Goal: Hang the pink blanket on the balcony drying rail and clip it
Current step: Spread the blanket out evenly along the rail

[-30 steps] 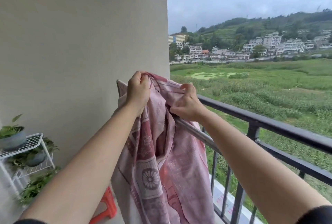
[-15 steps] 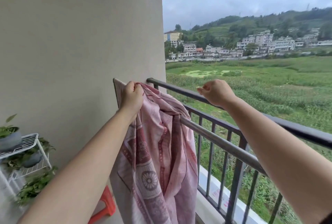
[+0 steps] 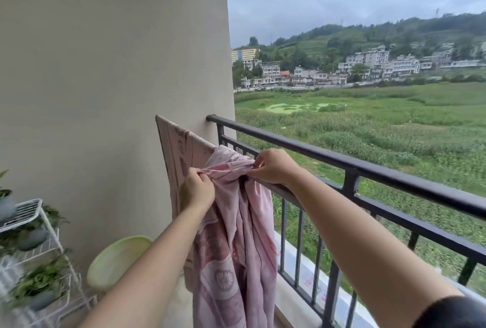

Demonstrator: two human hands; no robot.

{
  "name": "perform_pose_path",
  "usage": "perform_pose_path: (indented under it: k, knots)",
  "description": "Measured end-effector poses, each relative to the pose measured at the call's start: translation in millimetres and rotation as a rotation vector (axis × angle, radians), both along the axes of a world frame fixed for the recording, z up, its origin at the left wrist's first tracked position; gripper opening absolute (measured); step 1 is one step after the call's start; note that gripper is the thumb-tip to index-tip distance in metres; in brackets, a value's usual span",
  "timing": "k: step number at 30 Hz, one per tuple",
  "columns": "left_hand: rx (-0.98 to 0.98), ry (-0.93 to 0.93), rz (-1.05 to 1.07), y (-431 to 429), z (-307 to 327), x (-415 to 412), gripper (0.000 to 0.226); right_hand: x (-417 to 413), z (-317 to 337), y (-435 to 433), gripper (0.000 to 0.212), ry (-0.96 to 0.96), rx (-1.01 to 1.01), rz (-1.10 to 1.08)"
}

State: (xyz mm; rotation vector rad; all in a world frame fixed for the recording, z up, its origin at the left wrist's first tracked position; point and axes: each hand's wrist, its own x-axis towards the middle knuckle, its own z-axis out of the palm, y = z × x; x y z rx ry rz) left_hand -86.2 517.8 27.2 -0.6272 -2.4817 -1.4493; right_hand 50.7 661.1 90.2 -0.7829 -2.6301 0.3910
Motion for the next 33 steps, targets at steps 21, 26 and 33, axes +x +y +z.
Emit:
perform_pose_path:
  k: [21, 26, 33]
  knots:
    - [-0.362, 0.349, -0.128, 15, -70, 13, 0.018, -33, -12, 7, 0.015, 0.266, -0.017, -0.123]
    - [0.094, 0.300, 0.004, -19, -8, 14, 0.023, -30, 10, 7, 0.007, 0.540, -0.131, -0.224]
    - [0.508, 0.449, -0.051, -42, 120, 17, 0.017, 1, 20, -1, 0.060, 0.391, -0.215, 0.053]
